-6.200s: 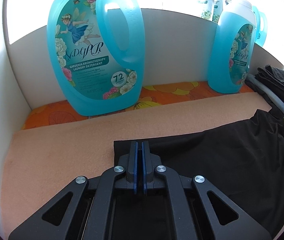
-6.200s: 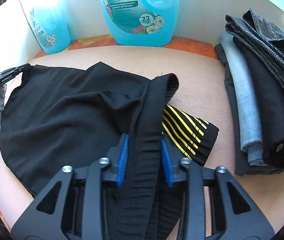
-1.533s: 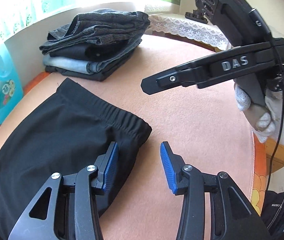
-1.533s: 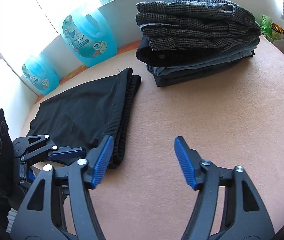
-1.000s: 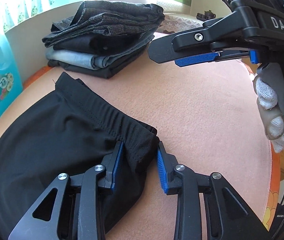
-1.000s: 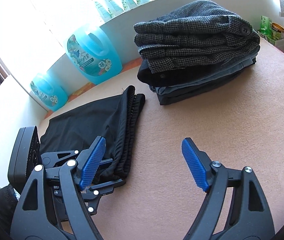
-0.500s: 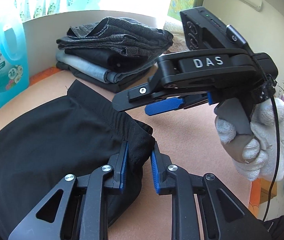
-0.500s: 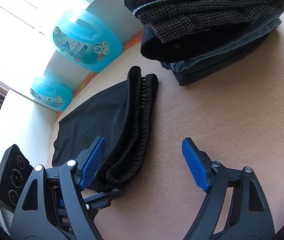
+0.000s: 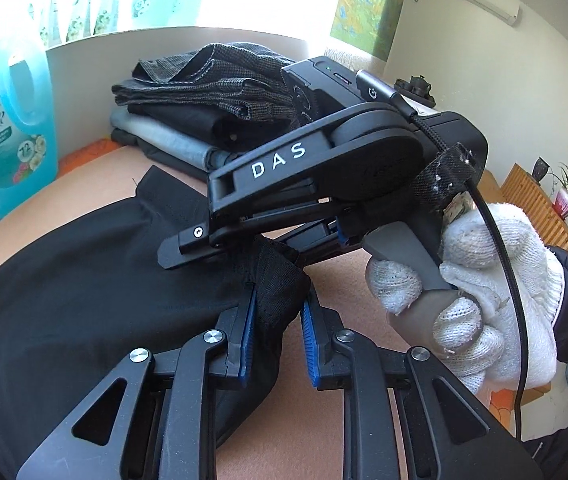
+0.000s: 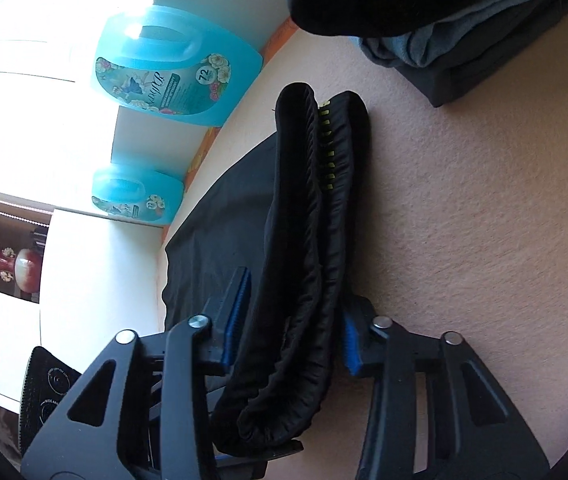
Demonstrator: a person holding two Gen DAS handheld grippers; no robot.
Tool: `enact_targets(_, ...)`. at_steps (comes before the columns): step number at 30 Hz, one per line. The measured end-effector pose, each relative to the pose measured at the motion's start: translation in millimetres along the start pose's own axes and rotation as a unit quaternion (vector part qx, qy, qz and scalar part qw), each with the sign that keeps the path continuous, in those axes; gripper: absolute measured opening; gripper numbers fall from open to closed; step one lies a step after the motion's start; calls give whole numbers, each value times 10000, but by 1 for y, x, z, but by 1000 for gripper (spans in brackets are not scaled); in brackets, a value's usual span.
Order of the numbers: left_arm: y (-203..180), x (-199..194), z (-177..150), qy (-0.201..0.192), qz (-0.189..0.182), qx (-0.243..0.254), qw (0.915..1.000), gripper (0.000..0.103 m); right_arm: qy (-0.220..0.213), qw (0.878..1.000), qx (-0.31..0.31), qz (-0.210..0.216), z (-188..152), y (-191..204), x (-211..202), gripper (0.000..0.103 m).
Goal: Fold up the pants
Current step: 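Lift the waistband and fold it over toward the leg hem with the right gripper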
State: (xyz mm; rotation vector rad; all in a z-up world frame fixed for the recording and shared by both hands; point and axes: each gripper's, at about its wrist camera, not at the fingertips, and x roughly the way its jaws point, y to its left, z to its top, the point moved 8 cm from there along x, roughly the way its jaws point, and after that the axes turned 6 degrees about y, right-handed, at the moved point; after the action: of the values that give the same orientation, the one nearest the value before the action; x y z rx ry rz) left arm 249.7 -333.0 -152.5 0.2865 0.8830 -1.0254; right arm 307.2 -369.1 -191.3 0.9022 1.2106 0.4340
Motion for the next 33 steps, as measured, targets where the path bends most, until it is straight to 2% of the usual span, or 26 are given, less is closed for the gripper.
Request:
enact_targets(1, 0, 0, -1, 45, -10, -13, 10000, 20, -48, 10000, 11, -18, 0, -1, 0, 25)
enact_targets(4, -1, -5, -4, 122, 6, 61, 9999, 21, -161, 9998, -10, -91, 1, -2, -2, 20)
enact_targets(7, 1, -16, -14, 191, 114, 122, 9997, 21, -243, 9994, -91, -217, 1, -1, -5, 19)
enact_targets(11, 25, -39, -26, 182, 305, -123, 9993, 21, -316, 9984, -314, -346, 1, 7, -9, 19)
enact_targets(14, 50, -65, -40, 134, 777, -251, 9966, 21, -367, 9975, -448, -400, 1, 14, -12, 19)
enact_targets(19, 101, -98, -72, 245, 1811, -468, 9821, 21, -429, 9958, -642, -500, 1, 26, -15, 19)
enact_targets(22, 119, -102, -94, 413, 2167, -475, 9742, 21, -447, 9957, -675, -455, 2, 32, -16, 19)
enact_targets(28, 125, -86, -124, 726, 2270, -331, 9706, 22, -524, 9944, -778, -479, 2, 46, -20, 18)
enact_targets(33, 128, -94, -126, 534, 2093, -590, 9746, 21, -551, 9924, -945, -556, -1, 65, -21, 18)
